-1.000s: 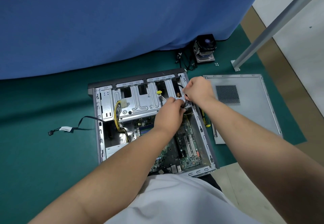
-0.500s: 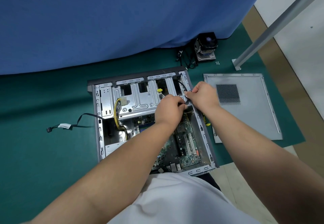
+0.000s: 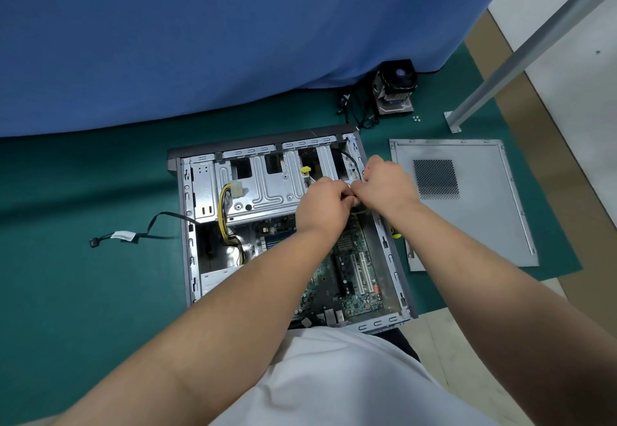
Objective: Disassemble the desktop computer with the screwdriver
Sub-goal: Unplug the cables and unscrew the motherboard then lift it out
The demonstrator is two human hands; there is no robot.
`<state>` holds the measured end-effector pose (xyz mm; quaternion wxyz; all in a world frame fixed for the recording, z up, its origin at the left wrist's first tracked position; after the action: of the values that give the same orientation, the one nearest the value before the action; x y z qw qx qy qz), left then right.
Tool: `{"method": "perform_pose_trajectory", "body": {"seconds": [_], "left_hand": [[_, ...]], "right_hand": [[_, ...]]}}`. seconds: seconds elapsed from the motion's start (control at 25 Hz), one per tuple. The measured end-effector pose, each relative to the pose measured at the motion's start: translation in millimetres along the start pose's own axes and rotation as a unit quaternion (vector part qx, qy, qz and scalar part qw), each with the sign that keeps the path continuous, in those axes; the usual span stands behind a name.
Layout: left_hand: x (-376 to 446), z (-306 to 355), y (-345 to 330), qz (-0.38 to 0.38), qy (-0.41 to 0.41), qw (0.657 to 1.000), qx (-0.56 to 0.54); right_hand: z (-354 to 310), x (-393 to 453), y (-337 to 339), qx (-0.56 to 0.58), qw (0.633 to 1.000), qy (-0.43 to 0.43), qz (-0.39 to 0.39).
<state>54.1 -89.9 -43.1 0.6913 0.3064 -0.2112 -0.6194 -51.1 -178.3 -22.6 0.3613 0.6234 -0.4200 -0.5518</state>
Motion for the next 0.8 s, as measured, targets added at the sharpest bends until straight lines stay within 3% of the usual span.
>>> {"method": "perform_pose_trajectory", "body": {"seconds": [0.32, 0.64, 0.8], "left_hand": [[4.4, -6.6, 6.4, 0.0, 0.013, 0.998, -0.065], [-7.9, -17.1, 23.5, -0.04, -0.012, 0.987, -0.155], [-43.8, -45.4, 54.3, 0.011, -0.079, 0.997, -0.013]], "right_hand": [[-4.8, -4.4, -3.6, -0.067, 0.996, 0.023, 0.045], [-3.7, -8.8, -4.9, -0.045, 0.998, 0.018, 0.035], [19.0, -18.6, -8.1, 0.04, 0.997, 0.059, -0.005]]}}
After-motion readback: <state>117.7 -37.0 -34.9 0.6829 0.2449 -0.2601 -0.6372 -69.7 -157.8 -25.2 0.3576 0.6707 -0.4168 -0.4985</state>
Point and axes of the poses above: each hand's wrist, its own x-axis towards the middle knuckle, its own y-axis out of the back of the hand, z = x × y, the point moved 1 cm from there along x, towards the middle knuckle, and after that the axes turned 13 degrees about -y, right-handed, at the moved point
